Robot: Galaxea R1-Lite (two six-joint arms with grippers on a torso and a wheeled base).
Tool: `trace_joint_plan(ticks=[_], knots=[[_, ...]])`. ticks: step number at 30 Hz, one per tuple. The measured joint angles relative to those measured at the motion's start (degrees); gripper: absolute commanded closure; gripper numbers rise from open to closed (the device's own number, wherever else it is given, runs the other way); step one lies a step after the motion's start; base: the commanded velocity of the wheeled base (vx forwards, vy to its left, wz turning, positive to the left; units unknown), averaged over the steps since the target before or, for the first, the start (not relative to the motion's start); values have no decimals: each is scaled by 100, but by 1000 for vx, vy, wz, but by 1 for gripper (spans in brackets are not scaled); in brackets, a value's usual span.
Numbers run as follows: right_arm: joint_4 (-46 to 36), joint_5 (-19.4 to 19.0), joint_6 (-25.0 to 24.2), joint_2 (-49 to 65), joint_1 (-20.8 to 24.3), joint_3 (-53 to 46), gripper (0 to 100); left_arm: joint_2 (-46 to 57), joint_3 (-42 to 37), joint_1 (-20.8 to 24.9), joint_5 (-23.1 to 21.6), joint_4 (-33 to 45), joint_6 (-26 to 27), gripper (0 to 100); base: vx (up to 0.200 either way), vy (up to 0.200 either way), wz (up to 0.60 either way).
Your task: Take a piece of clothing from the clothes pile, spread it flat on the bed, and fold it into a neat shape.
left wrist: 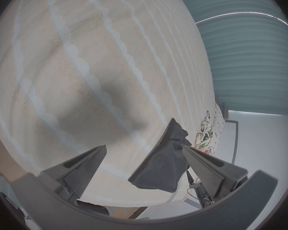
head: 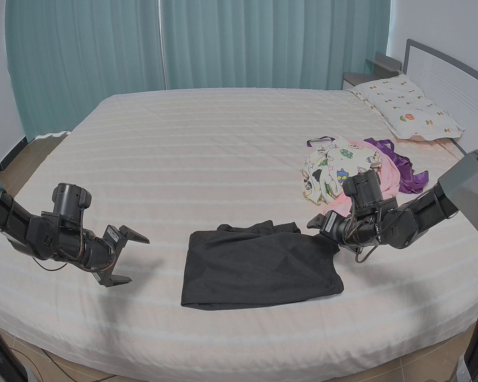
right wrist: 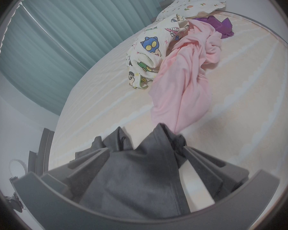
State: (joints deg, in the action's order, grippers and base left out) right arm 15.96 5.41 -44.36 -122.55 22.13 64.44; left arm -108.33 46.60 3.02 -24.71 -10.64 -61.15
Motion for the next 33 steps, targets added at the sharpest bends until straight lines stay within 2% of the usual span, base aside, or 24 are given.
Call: trace_joint_plan(ticks=[10, 18, 31, 32, 33], knots=[[-17, -5, -116, -518, -151, 533, 100, -68, -2, 22, 2, -5, 0, 0, 0, 0, 0], [84, 0, -674, -507, -311, 775, 100, -105, 2, 22, 2, -6, 6, 0, 0, 0, 0], [88, 13, -991, -501, -496, 778, 100, -143, 6, 22, 5, -9, 9, 0, 0, 0, 0], [87, 16, -1008, -518, -499, 785, 0, -146, 6, 22, 2, -9, 9, 0, 0, 0, 0], [88, 13, -1019, -542, -501, 794, 0, -151, 6, 22, 5, -9, 9, 0, 0, 0, 0]])
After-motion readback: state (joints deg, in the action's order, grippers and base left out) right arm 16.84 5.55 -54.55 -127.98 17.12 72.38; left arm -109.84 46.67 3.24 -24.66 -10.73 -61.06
